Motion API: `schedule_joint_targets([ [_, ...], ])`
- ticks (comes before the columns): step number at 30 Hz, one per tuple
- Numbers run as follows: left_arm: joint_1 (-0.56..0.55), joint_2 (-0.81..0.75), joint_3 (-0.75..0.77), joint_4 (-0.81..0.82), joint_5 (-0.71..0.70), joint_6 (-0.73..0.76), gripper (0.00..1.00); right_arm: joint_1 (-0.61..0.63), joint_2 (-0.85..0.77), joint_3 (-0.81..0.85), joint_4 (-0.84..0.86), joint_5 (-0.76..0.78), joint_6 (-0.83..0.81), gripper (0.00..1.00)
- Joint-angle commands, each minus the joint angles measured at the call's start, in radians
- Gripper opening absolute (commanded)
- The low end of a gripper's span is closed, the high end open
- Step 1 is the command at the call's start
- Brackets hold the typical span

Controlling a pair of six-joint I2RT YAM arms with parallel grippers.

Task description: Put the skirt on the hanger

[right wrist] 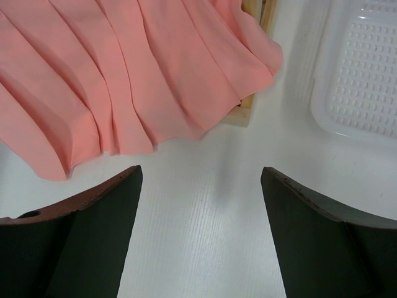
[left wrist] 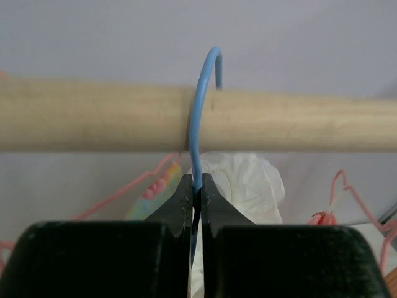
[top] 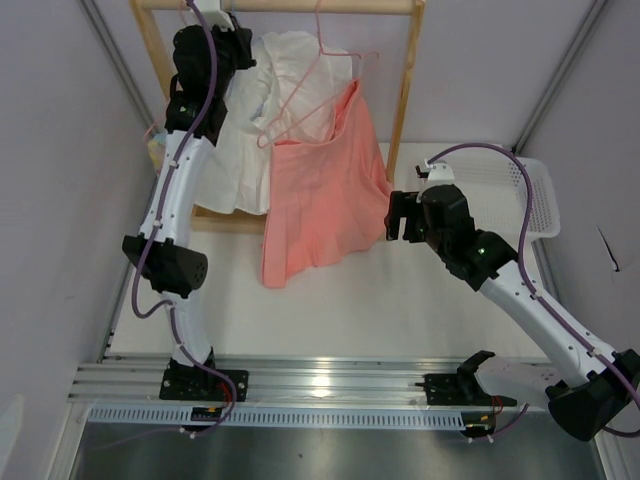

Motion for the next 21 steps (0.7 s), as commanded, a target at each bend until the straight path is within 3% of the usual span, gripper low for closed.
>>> schedule_joint_targets([
  [1, -0.002, 0.034, 0.042, 0.051, -0.062, -0.046, 0.00, -0.007, 0.000, 0.026, 0.014, -0.003, -0.020, 0.84],
  [6, -0.017, -0.024, -0.082, 0.064, -0.056, -0.034, 0.01, -0.007, -0.005, 0.013, 0.015, -0.003, -0.012, 0.84],
  [9, -0.017, -0.127, -0.236, 0.115, -0.038, -0.034, 0.19, -0.007, -0.005, 0.006, 0.021, -0.006, -0.008, 0.84],
  [10, -0.017, -0.153, -0.291, 0.133, -0.036, -0.031, 0.34, -0.007, -0.008, 0.003, 0.024, -0.010, -0.006, 0.84],
  [11, -0.017, -0.182, -0.338, 0.138, -0.038, -0.029, 0.41, -0.007, -0.009, 0.000, 0.029, -0.015, -0.006, 0.84],
  [14, -0.017, -0.288, -0.435, 0.141, -0.047, -0.029, 0.54, -0.007, -0.014, -0.006, 0.046, -0.026, -0.001, 0.84],
  [17, -0.017, -0.401, -0.512, 0.126, -0.015, -0.037, 0.61, -0.007, -0.022, -0.013, 0.052, -0.027, -0.001, 0.85],
  [19, -0.017, -0.473, -0.530, 0.073, 0.005, -0.053, 0.99, -0.007, -0.029, -0.017, 0.053, -0.026, -0.001, 0.85],
  [21, -0.019, -0.524, -0.558, 0.037, 0.035, -0.064, 0.99, -0.008, -0.044, -0.031, 0.060, -0.021, -0.003, 0.86],
])
